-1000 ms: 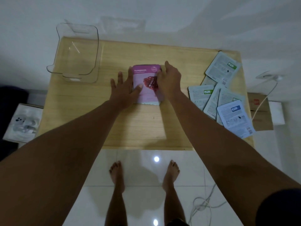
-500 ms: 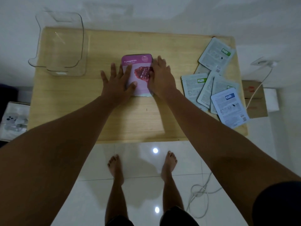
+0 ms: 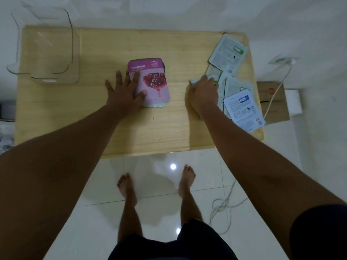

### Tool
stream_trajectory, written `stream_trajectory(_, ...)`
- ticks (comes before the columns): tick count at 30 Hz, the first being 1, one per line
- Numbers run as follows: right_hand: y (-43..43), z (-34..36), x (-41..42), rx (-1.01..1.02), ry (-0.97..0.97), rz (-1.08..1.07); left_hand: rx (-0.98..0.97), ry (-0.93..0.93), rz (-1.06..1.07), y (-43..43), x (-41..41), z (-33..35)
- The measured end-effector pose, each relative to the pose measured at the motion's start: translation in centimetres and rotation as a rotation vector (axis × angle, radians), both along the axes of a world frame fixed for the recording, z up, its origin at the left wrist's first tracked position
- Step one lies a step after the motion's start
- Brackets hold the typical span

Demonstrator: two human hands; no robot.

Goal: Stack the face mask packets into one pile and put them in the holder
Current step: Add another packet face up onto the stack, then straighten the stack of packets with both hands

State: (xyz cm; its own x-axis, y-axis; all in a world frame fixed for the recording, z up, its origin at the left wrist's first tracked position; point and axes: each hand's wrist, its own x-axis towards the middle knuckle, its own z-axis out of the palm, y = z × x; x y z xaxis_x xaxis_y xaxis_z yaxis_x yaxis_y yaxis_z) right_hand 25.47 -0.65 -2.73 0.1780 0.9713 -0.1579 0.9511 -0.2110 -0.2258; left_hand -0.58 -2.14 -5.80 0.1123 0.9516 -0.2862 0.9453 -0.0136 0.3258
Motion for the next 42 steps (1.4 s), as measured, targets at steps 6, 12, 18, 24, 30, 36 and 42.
stream_trajectory(6,-0.7,0.0,-0.4,0.048,0.059,0.044,0.031,-0.001,-0.016,-0.4,0.1,-0.3)
stream_trajectory(12,0.1,2.0,-0.6,0.306,0.333,0.004,0.022,0.002,-0.014,-0.5,0.1,0.1)
stream_trajectory(18,2.8,7.0,-3.2,0.595,0.411,0.032,-0.005,-0.022,-0.009,-0.3,0.2,0.8)
stream_trajectory(24,3.7,6.5,-6.5,0.541,0.51,-0.027,-0.004,-0.242,0.131,-0.4,-0.2,0.8)
stream_trajectory(30,2.6,2.0,-8.9,0.346,0.527,0.026,0.026,-0.326,0.173,-0.2,-0.5,0.6)
stream_trajectory(36,2.1,-0.1,-10.0,0.117,0.564,0.22,0.062,-0.177,0.024,-0.5,-0.9,-0.4)
stream_trajectory(42,2.0,-1.1,-10.2,0.06,0.377,0.315,0.109,-0.107,0.001,-0.9,-0.7,-0.9)
